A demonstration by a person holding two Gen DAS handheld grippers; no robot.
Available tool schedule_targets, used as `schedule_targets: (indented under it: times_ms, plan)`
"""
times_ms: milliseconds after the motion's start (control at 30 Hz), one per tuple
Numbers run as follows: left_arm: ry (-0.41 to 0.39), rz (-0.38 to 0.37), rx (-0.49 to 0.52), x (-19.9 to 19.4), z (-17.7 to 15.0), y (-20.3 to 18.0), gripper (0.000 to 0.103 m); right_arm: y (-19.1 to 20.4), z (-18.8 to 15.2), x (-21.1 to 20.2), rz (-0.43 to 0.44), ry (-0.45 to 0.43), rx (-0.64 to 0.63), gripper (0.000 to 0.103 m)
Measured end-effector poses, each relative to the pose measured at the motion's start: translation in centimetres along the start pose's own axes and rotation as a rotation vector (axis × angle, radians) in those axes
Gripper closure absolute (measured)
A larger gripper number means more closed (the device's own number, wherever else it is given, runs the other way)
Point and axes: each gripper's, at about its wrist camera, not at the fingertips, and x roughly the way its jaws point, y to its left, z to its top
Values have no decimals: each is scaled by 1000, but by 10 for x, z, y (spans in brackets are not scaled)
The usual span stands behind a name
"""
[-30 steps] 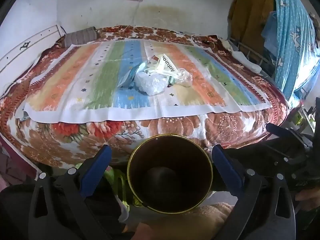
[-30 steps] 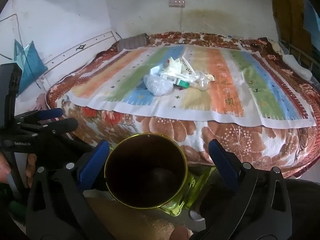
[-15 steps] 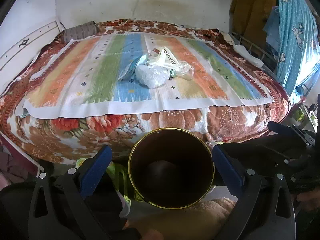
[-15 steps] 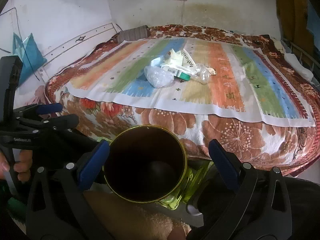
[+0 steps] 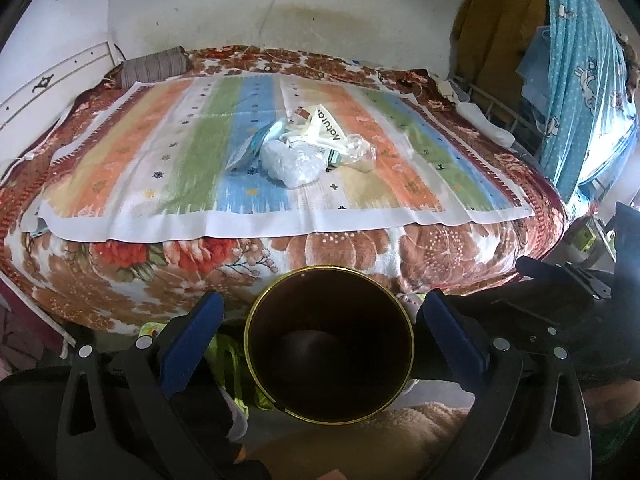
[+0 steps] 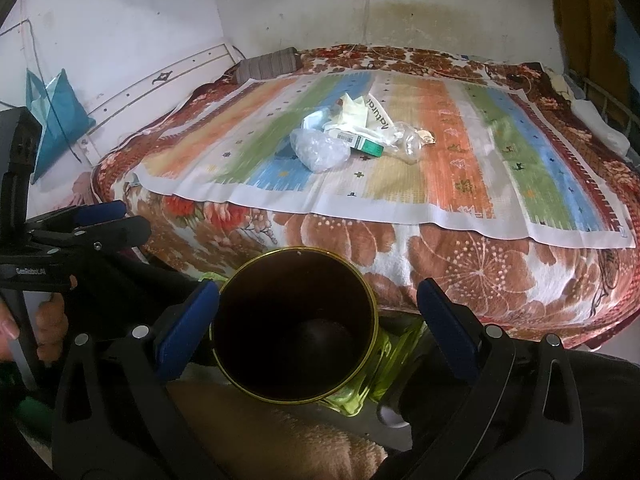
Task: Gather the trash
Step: 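Move both grippers from above the dark bin toward the trash pile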
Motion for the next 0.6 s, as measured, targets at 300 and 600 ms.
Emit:
schedule_targets:
  times_ms: [300,600]
  plan:
    - [-5,-16,-33,0,0,5,6,0,1,-1,-4,-11,5,9]
    - [-15,-17,-70,-1,1,8,6,0,3,-2,6,0,11,9]
